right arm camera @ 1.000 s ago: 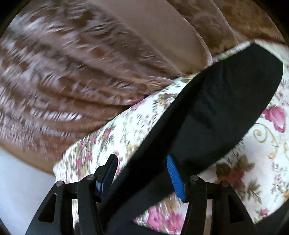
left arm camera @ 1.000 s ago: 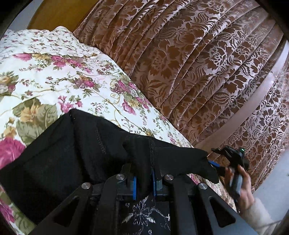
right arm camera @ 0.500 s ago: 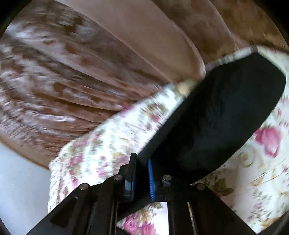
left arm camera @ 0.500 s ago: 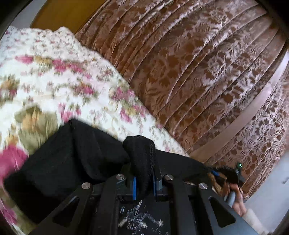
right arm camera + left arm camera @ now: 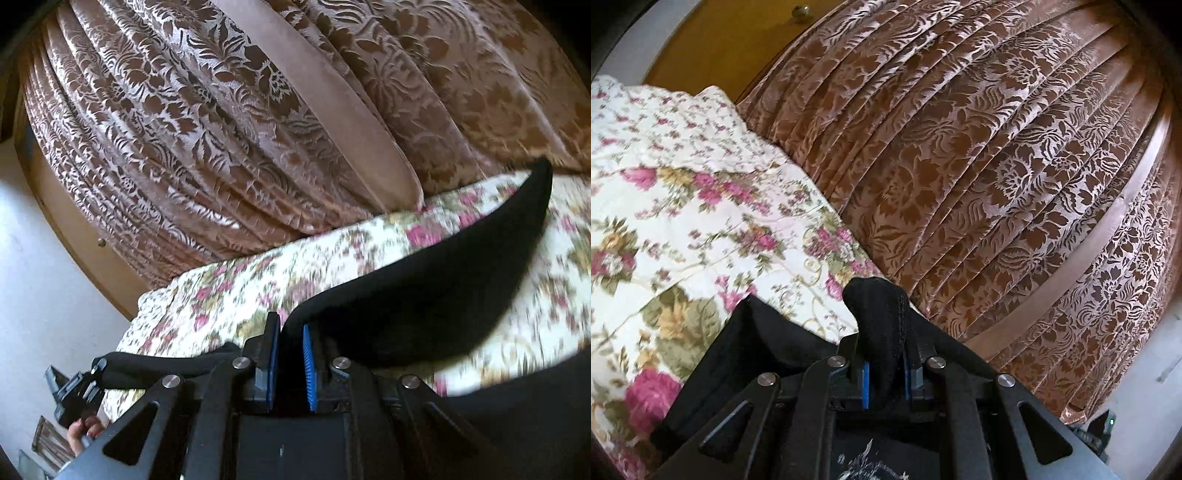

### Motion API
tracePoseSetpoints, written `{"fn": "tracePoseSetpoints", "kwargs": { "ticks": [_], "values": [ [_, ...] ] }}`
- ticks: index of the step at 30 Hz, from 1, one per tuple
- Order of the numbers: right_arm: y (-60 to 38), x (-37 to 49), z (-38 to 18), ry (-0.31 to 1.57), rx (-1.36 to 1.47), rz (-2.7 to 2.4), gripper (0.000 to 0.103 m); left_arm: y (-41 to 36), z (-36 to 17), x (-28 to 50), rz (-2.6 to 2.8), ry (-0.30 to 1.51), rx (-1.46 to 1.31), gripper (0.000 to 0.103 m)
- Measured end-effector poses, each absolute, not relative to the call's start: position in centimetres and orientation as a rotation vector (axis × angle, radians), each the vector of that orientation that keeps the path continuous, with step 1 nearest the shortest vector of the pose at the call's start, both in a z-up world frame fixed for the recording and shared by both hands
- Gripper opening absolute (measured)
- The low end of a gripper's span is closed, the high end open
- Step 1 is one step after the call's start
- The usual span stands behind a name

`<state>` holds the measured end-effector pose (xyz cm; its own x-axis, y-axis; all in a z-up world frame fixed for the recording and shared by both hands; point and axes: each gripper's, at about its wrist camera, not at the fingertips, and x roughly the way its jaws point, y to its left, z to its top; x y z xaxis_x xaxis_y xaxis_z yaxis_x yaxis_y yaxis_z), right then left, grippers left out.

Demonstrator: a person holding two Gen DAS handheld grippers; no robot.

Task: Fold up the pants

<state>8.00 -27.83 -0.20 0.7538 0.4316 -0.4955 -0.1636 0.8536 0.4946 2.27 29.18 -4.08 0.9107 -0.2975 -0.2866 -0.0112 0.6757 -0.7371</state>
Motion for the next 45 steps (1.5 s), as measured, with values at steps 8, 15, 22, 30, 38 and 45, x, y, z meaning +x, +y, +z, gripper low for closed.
{"fn": "tracePoseSetpoints", "kwargs": {
  "ticks": [8,15,22,30,38,45],
  "values": [
    [-27.8,2.7,-4.0,0.641,0.478,0.327,0.012,29.3,-6.6,-0.2,-0.148,0.451,-0.786,0.012],
    [-27.9,2.0,-6.8,0.688,0.539,0.314,0.012,29.6,-8.4,-0.9,-0.141,0.489,-0.839,0.015],
    [-28.0,1.7,-8.4,0.715,0.583,0.305,0.012,29.7,-9.4,-1.5,-0.179,0.515,-0.927,0.059],
    [-28.4,1.4,-11.0,0.774,0.643,0.279,0.015,29.6,-10.3,-3.1,-0.198,0.596,-0.99,0.067],
    [-28.9,1.9,-13.1,0.846,0.709,0.249,0.028,30.1,-9.0,-6.5,-0.018,0.585,-0.907,0.068],
    [-28.9,2.1,-14.0,0.864,0.719,0.249,0.032,29.0,-7.9,-8.8,-0.079,0.59,-0.897,0.068]
  ]
}}
